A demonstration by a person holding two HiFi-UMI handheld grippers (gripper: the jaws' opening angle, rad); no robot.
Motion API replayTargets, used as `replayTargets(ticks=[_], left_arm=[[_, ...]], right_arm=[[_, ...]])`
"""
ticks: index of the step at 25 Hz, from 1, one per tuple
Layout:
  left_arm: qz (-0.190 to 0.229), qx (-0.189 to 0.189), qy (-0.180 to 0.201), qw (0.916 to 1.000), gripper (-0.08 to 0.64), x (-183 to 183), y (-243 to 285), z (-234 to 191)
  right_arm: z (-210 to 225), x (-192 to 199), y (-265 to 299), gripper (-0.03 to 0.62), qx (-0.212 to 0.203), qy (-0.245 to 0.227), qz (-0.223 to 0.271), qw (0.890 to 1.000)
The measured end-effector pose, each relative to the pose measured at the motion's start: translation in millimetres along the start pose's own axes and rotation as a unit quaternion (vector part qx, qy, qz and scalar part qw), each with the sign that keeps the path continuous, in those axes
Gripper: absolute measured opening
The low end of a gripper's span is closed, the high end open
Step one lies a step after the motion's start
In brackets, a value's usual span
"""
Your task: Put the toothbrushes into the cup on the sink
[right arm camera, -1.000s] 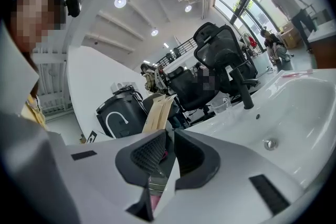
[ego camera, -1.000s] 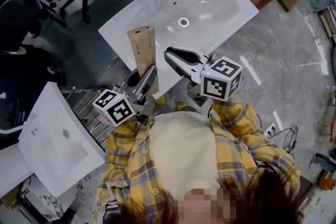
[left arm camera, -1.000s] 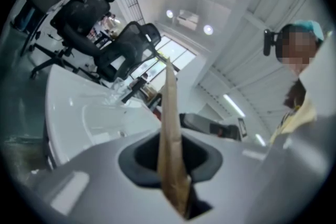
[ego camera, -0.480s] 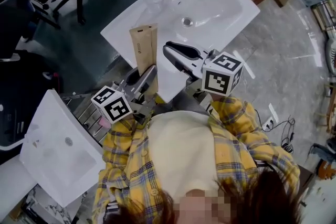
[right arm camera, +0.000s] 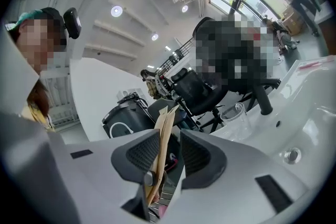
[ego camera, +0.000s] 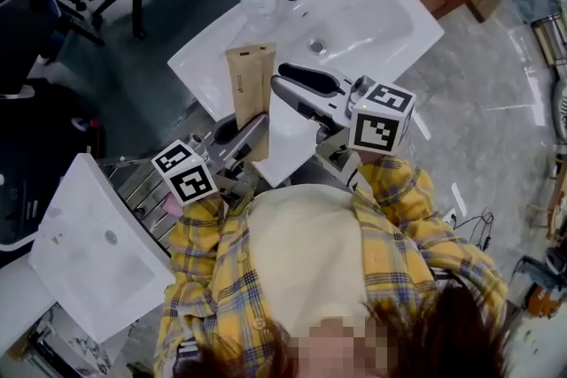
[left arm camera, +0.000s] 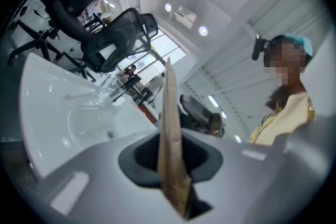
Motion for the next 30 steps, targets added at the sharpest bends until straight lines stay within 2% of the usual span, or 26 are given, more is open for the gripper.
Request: replayTargets(ticks=[4,8,11,22,30], left_arm=[[-0.002,0.007,0.006,1.0000,0.054,-6.6,28.1,1.3],[0.003,0.039,-0.003,0.9992,0.054,-7.9,41.9,9.3],[0.009,0.057,-0.012,0.9983,0.054,-6.9,44.2,13.0],[0.014,0.070,-0.033,0.9969,0.054,-9.9,51.3,11.5],[0.019,0.054,-0.022,0.9981,0.060,-10.5,52.9,6.7]], right_arm=[[15.6,-23.7,-5.6,0.084,-0.060,0.013,-0.009,0.998],[16.6,-35.7,-8.1,0.083,-0.120,0.012,-0.024,0.992],[18.5,-39.8,-8.9,0.083,-0.148,0.027,-0.023,0.988],[26.6,-46.8,-4.1,0.065,-0.197,0.042,-0.037,0.979],[31.0,-46.5,-1.7,0.032,-0.181,0.034,-0.032,0.982]])
Point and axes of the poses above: the fingertips, and each gripper's own axes: y forward along the fingers, z to its right, x out of its underside, the point moved 4 cm from there along -y, backward along the fingers, and after that the axes turned 6 degrees about x, right-handed, at the moved point
